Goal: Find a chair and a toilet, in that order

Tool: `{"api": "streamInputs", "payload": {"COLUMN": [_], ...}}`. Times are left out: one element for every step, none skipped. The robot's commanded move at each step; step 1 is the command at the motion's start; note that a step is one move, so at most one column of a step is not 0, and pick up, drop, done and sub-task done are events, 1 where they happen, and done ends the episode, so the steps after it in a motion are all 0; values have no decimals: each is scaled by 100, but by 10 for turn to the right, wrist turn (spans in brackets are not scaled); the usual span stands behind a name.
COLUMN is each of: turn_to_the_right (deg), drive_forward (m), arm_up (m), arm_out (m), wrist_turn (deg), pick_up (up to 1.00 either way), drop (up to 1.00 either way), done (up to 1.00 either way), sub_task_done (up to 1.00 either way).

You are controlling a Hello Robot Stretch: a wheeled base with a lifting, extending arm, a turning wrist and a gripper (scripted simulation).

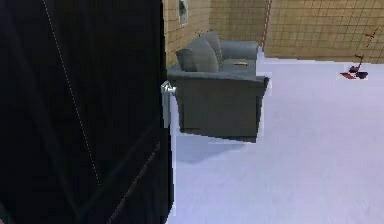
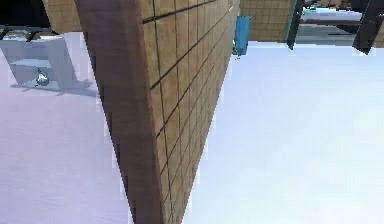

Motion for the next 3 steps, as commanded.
{"api": "streamInputs", "payload": {"turn_to_the_right": [300,0,270], "drive_forward": [0,45,0], "arm_up": [0,0,0], "arm_out": [0,0,0], "wrist_turn": [0,0,0], "pick_up": [0,0,0], "drop": [0,0,0], "done": [0,0,0], "sub_task_done": [0,0,0]}}
